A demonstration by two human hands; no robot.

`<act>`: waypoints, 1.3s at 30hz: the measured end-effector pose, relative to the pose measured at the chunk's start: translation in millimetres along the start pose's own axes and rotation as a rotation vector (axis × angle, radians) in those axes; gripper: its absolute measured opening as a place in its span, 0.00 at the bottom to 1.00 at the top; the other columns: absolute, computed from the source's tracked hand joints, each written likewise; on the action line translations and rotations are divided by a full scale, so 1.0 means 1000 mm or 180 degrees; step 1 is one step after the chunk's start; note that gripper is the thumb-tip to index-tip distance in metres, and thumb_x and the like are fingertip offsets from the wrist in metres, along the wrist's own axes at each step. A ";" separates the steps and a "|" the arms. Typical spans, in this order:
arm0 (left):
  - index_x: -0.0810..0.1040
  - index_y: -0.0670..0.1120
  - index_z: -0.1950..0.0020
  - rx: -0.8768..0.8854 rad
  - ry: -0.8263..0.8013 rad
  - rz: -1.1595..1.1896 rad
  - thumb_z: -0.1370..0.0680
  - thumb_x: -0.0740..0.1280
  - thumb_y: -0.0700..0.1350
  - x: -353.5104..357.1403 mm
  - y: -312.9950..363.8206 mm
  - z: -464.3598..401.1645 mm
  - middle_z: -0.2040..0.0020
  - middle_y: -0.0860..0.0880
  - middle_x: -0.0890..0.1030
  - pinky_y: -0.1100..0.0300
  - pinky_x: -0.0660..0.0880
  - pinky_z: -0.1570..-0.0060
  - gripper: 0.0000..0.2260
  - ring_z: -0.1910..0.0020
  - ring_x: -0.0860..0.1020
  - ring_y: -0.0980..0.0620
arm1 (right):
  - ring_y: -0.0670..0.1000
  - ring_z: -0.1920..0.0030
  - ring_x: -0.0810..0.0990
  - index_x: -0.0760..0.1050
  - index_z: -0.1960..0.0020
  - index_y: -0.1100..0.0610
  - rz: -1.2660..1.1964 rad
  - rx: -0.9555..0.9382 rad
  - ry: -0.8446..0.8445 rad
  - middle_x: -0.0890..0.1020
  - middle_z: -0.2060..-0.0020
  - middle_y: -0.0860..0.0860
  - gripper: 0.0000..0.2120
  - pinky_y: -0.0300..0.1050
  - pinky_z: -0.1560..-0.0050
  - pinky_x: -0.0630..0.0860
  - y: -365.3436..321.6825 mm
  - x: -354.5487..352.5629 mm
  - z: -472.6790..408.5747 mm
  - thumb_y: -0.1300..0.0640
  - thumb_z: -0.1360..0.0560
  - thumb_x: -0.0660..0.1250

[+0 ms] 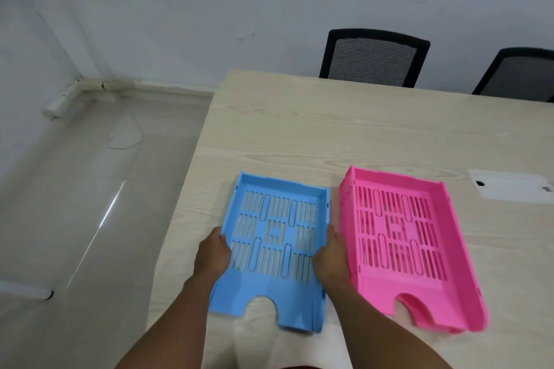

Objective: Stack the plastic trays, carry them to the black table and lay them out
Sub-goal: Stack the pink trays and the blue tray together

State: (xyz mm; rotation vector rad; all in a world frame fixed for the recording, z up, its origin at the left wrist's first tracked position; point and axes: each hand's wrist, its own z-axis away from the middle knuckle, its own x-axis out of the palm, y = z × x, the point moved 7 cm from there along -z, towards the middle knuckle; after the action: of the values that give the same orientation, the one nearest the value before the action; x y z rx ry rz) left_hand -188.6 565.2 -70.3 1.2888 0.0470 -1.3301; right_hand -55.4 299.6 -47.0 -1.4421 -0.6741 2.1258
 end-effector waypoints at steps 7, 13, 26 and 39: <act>0.77 0.41 0.47 0.0144 0.0478 0.0102 0.16 0.56 0.42 -0.026 0.006 0.018 0.55 0.40 0.82 0.52 0.73 0.58 0.11 0.56 0.79 0.39 | 0.56 0.45 0.80 0.68 0.27 0.58 -0.0216 -0.0496 0.0164 0.77 0.41 0.57 0.23 0.56 0.44 0.81 -0.025 -0.013 0.000 0.67 0.22 0.60; 0.79 0.42 0.47 0.0400 0.0855 0.0273 0.18 0.57 0.41 -0.063 0.042 0.029 0.56 0.40 0.82 0.54 0.70 0.60 0.11 0.57 0.79 0.39 | 0.61 0.50 0.83 0.76 0.33 0.61 -0.0765 -0.0923 0.0511 0.82 0.46 0.59 0.19 0.56 0.47 0.81 -0.063 -0.055 -0.008 0.67 0.23 0.61; 0.80 0.50 0.48 0.1102 0.0562 0.0350 0.17 0.60 0.44 -0.012 0.167 0.063 0.64 0.57 0.80 0.64 0.69 0.71 0.09 0.67 0.77 0.60 | 0.52 0.61 0.81 0.83 0.41 0.61 -0.1048 -0.0883 0.1206 0.85 0.58 0.53 0.16 0.50 0.52 0.83 -0.017 -0.197 -0.035 0.68 0.26 0.67; 0.78 0.54 0.47 0.1432 -0.0224 0.0633 0.17 0.60 0.46 0.132 0.239 0.127 0.61 0.60 0.82 0.74 0.75 0.74 0.07 0.65 0.82 0.68 | 0.44 0.66 0.82 0.79 0.33 0.56 -0.0952 -0.0033 0.1470 0.87 0.48 0.55 0.16 0.32 0.71 0.73 0.125 -0.300 -0.043 0.61 0.21 0.65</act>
State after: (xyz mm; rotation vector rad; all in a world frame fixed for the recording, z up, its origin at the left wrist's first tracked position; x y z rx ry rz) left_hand -51.7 323.1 44.3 1.5727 -0.4414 -1.2518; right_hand 69.2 19.7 69.7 -1.6426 -0.6680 1.4949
